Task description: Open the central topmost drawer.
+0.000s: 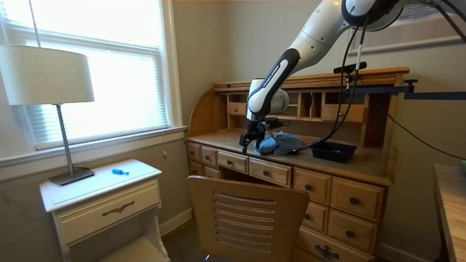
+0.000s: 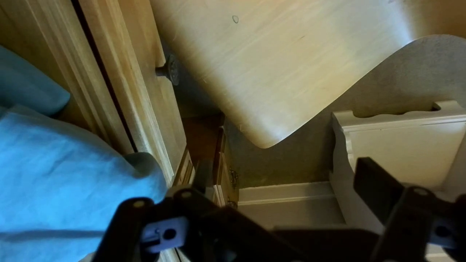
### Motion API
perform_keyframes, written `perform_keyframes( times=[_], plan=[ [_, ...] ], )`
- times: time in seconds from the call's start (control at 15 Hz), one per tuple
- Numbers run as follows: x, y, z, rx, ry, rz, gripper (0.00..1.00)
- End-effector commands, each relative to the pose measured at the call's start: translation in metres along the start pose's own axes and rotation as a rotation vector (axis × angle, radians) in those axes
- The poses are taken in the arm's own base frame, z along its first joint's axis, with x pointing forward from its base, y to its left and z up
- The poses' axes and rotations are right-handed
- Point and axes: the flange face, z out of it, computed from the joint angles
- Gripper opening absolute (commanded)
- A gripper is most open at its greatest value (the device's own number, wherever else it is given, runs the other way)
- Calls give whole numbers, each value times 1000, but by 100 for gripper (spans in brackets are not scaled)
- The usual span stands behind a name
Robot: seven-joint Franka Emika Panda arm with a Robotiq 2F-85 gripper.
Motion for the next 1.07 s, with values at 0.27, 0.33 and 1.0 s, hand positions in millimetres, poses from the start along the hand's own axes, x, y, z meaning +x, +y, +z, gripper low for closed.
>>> perform_keyframes(
  times=[0.27, 0.33, 1.0],
  plan=[
    [-10, 0, 34, -62, -36, -18, 100],
    [-14, 0, 42, -71, -49, -22, 100],
    [-21, 6, 94, -247, -52, -61, 100]
  ],
)
